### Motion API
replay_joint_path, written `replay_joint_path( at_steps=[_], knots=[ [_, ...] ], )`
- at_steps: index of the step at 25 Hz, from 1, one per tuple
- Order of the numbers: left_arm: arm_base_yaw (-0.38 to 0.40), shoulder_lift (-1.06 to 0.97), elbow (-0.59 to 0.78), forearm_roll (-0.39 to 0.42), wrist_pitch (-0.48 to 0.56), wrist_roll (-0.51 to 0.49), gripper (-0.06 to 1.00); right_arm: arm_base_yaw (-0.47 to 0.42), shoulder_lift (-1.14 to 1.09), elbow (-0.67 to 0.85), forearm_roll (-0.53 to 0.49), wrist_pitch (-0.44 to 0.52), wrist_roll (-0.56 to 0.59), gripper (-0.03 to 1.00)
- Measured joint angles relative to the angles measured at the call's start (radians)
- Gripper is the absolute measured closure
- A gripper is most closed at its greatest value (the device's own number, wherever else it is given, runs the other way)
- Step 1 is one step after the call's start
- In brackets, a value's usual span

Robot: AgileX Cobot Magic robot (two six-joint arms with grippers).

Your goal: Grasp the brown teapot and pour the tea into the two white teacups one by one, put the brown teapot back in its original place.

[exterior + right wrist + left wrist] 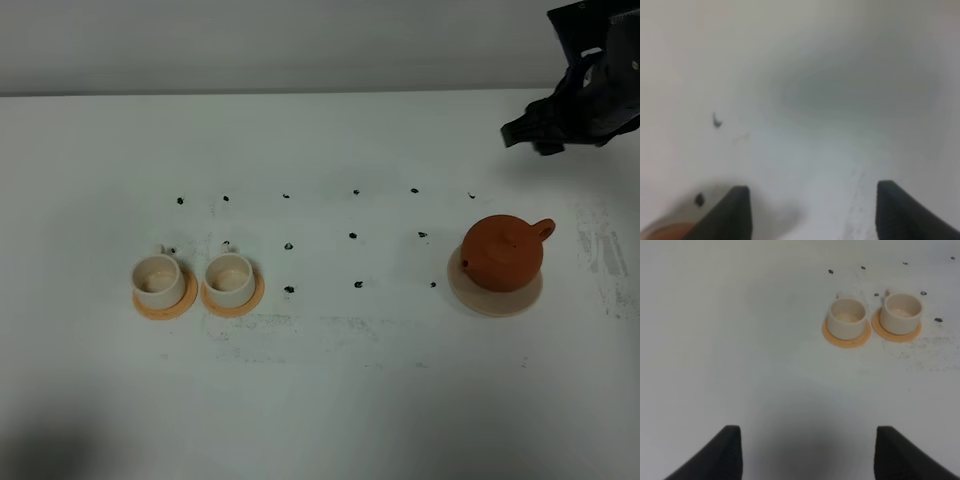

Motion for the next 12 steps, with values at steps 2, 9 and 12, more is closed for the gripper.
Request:
replay_joint_path(
  at_steps=[2, 9, 12],
  knots=[
    [0.000, 0.000, 0.000, 0.000, 0.000, 0.000, 0.36, -0.028, -0.051, 0.099, 0.000, -0.086, 0.004, 0.42],
    [0.000, 0.000, 0.000, 0.000, 0.000, 0.001, 0.36, -0.071, -0.048, 0.237, 0.022, -0.164, 0.030, 0.42],
    [0.000, 0.000, 0.000, 0.000, 0.000, 0.001, 0.36, -0.071, -0.015, 0.237, 0.026, -0.205, 0.038, 0.42]
  ],
)
